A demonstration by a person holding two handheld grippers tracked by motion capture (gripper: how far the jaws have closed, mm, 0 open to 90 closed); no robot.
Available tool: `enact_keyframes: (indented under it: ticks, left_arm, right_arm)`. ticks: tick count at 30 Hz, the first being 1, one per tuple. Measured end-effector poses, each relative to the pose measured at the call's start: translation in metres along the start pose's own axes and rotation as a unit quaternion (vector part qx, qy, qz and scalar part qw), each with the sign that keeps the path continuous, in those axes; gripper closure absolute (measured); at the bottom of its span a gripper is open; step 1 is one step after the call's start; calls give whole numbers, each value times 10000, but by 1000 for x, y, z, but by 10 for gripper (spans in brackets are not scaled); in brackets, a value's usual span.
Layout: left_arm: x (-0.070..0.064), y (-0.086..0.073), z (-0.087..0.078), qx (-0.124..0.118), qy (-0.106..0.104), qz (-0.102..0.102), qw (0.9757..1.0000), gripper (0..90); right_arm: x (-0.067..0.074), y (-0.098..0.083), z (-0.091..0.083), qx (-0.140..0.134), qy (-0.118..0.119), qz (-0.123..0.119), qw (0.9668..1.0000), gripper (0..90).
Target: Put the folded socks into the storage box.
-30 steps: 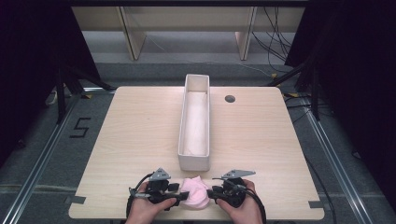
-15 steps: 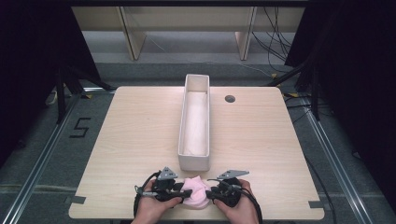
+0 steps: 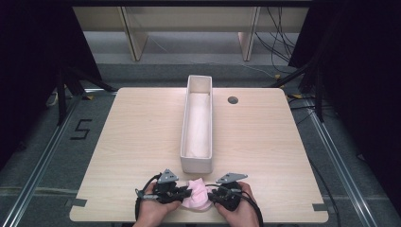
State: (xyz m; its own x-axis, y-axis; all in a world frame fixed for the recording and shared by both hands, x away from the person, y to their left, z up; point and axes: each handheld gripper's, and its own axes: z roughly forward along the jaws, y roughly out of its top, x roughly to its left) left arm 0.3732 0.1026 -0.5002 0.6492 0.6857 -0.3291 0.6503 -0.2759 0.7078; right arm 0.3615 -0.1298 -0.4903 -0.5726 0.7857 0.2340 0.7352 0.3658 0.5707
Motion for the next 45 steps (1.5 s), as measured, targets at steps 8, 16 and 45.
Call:
enact_keyframes:
  ticks: [8, 16, 45]
  left_arm:
    - [-4, 7, -11, -153, -228, 31, 9996, 818]
    - [-8, 17, -18, -154, -185, 249, 9994, 822]
    - [-34, 36, -28, -230, -787, 596, 9948, 824]
  right_arm:
    - [1, 0, 0, -7, -3, -5, 10000, 747]
    - [-2, 4, -12, -310, 106, -123, 9994, 763]
    - [18, 4, 5, -288, 766, -208, 9964, 837]
